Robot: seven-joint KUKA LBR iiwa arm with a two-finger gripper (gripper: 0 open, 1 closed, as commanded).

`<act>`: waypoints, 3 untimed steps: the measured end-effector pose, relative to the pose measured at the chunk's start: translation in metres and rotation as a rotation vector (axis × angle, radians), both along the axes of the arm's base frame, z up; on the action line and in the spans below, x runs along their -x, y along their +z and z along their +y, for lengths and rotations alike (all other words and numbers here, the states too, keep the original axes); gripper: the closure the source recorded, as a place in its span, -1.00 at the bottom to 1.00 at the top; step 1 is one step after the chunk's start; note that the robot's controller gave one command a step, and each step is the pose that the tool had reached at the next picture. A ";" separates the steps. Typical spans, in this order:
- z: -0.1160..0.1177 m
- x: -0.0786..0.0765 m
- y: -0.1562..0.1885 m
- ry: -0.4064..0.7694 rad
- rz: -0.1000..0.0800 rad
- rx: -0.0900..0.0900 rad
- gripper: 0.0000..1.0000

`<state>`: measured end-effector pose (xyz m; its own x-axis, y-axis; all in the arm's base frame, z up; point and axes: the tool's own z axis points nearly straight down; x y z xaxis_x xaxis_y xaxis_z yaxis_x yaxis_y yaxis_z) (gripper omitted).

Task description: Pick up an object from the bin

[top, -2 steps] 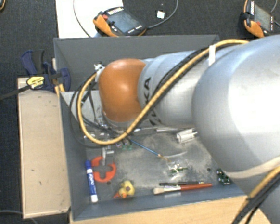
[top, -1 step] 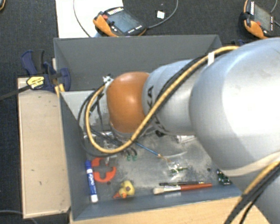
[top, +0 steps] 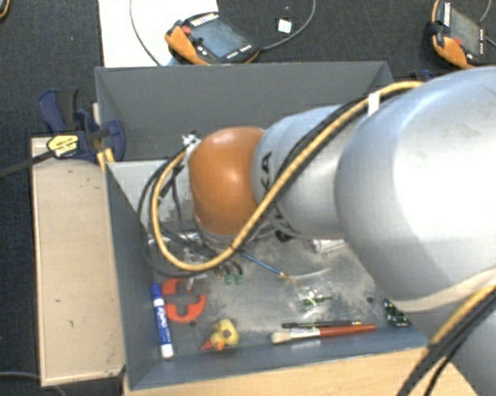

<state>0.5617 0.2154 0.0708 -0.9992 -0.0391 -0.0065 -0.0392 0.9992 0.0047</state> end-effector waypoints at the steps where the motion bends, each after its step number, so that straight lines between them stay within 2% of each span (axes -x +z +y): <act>1: -0.001 0.003 0.018 -0.001 0.011 0.004 1.00; 2: 0.000 -0.001 0.059 -0.002 -0.003 -0.001 1.00; 3: 0.000 -0.001 0.069 -0.003 -0.005 -0.002 1.00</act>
Offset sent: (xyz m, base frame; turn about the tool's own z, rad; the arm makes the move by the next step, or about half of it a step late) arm -0.0018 -0.0007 0.0080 0.0007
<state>0.5628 0.2154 0.1393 -0.9993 -0.0361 -0.0114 -0.0362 0.9993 0.0067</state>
